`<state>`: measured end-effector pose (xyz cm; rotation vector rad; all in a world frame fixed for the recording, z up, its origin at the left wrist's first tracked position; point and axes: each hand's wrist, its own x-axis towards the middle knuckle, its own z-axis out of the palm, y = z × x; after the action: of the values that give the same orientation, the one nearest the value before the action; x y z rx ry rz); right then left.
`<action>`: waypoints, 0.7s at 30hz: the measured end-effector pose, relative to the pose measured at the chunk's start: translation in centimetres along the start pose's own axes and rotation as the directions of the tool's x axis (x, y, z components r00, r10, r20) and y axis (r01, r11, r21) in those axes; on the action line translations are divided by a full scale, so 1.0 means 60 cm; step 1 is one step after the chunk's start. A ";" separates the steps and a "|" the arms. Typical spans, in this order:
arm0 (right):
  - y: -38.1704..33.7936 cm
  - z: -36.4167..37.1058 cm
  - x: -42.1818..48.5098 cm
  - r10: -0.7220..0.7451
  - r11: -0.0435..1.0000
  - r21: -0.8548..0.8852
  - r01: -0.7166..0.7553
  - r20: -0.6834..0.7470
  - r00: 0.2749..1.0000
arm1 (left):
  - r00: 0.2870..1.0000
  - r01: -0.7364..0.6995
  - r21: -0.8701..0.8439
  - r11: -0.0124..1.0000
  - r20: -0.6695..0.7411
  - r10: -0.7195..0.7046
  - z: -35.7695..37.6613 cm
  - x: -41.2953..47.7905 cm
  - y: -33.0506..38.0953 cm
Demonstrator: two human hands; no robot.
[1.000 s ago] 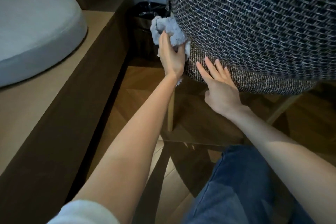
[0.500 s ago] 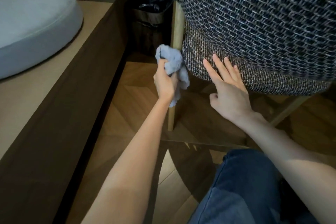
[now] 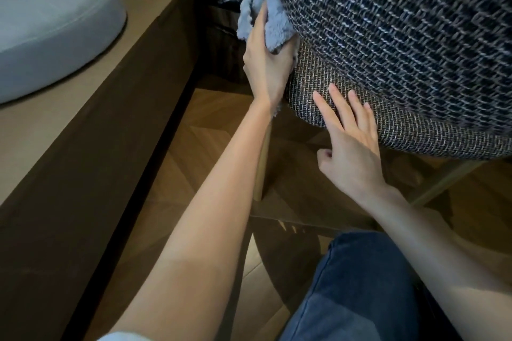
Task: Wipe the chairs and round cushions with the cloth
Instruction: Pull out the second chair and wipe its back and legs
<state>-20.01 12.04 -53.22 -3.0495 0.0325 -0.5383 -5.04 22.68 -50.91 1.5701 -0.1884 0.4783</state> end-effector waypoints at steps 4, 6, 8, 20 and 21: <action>0.000 -0.001 0.000 -0.002 1.000 0.022 0.002 -0.016 1.000 | 1.000 -0.009 0.053 0.999 0.026 0.008 -0.010 -0.008 -0.027; -0.002 -0.001 0.000 0.001 1.000 0.024 0.000 -0.019 1.000 | 0.999 0.004 0.062 0.998 0.037 -0.006 -0.018 -0.028 -0.053; -0.004 0.000 -0.002 0.006 1.000 0.012 -0.006 -0.015 1.000 | 0.997 0.046 0.084 0.995 0.050 -0.050 -0.028 -0.052 -0.081; -0.009 0.016 0.000 0.019 0.996 -0.083 -0.023 -0.054 0.998 | 0.920 0.289 0.319 0.903 0.167 -0.354 -0.067 -0.211 -0.231; -0.009 0.018 0.001 0.023 0.996 -0.087 -0.028 -0.066 0.998 | 0.909 0.309 0.340 0.888 0.170 -0.381 -0.068 -0.217 -0.241</action>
<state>-19.57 12.65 -54.21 -3.1110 0.1002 -0.6506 -11.57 25.44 -69.51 1.9183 -0.0050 0.0363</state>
